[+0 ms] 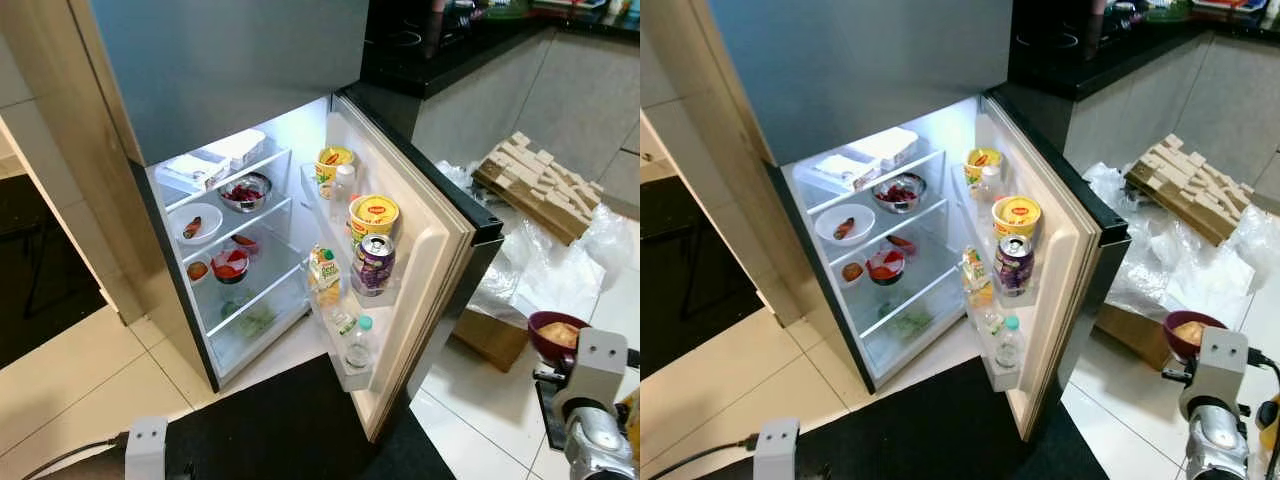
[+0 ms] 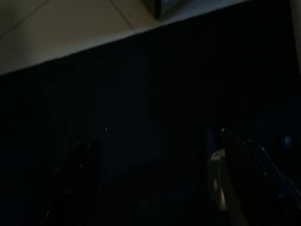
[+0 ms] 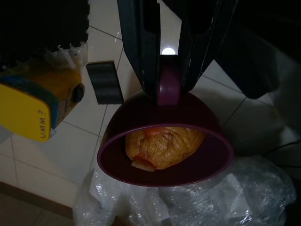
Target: Restocking fridge
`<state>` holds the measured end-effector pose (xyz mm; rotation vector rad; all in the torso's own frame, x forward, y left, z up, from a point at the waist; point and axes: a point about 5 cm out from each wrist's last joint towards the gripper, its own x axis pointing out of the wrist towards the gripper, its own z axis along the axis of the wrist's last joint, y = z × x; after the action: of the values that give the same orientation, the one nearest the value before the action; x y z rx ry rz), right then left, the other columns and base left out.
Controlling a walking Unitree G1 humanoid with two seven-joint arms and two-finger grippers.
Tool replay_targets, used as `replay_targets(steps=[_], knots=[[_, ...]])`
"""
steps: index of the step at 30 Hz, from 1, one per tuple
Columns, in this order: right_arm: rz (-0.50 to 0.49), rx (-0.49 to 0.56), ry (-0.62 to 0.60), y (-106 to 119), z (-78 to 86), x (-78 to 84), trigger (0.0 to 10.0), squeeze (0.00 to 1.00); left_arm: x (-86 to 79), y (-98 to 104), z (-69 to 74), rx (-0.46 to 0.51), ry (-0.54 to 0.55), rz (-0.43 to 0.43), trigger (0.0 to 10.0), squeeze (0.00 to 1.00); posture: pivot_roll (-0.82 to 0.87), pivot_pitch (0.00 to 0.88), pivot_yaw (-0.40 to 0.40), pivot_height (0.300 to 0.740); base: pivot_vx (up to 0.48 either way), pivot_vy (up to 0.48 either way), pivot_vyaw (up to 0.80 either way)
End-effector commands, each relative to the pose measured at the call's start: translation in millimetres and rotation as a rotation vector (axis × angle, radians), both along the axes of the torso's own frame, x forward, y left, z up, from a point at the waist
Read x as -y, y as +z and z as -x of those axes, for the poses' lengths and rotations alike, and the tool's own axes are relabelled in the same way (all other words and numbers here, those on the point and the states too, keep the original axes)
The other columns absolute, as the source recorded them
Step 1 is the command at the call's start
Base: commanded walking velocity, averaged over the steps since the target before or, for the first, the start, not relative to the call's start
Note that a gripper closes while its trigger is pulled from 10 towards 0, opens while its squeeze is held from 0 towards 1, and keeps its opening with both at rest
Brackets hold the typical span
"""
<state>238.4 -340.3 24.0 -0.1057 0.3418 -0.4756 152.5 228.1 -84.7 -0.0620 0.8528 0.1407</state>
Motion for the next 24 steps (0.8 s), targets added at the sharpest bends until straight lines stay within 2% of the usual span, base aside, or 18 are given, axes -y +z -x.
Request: replay_targets(steps=[1,8,15,19,24], knots=[[0.001,-0.011,0.005,-2,0.5,-1.6,10.0,0.00,-1.7,-3,6.6,-0.028,0.014,-0.002,10.0,0.00,-0.03,0.005,-0.004,0.739,-0.319,0.000,0.00],[0.001,-0.032,0.018,-5,0.9,-3.9,10.0,0.00,3.2,-6,11.2,-0.049,0.000,0.008,10.0,0.00,-0.03,0.004,-0.006,0.739,-0.319,0.000,0.00],[-0.017,-0.026,0.044,-5,-1.4,-7.5,10.0,0.00,6.1,-5,7.3,-0.042,-0.014,0.012,10.0,0.00,-0.03,0.004,-0.006,0.739,-0.329,0.000,0.00],[-0.036,-0.009,0.120,-5,-6.8,-17.2,10.0,0.00,8.9,-4,3.9,-0.036,-0.039,0.006,10.0,0.00,-0.03,0.004,-0.004,0.739,-0.124,0.000,0.00],[-0.046,-0.007,0.167,-6,-10.5,-24.5,10.0,0.00,11.7,-5,3.2,-0.040,-0.055,0.006,10.0,0.00,-0.03,0.004,-0.004,0.739,0.000,0.000,0.80]])
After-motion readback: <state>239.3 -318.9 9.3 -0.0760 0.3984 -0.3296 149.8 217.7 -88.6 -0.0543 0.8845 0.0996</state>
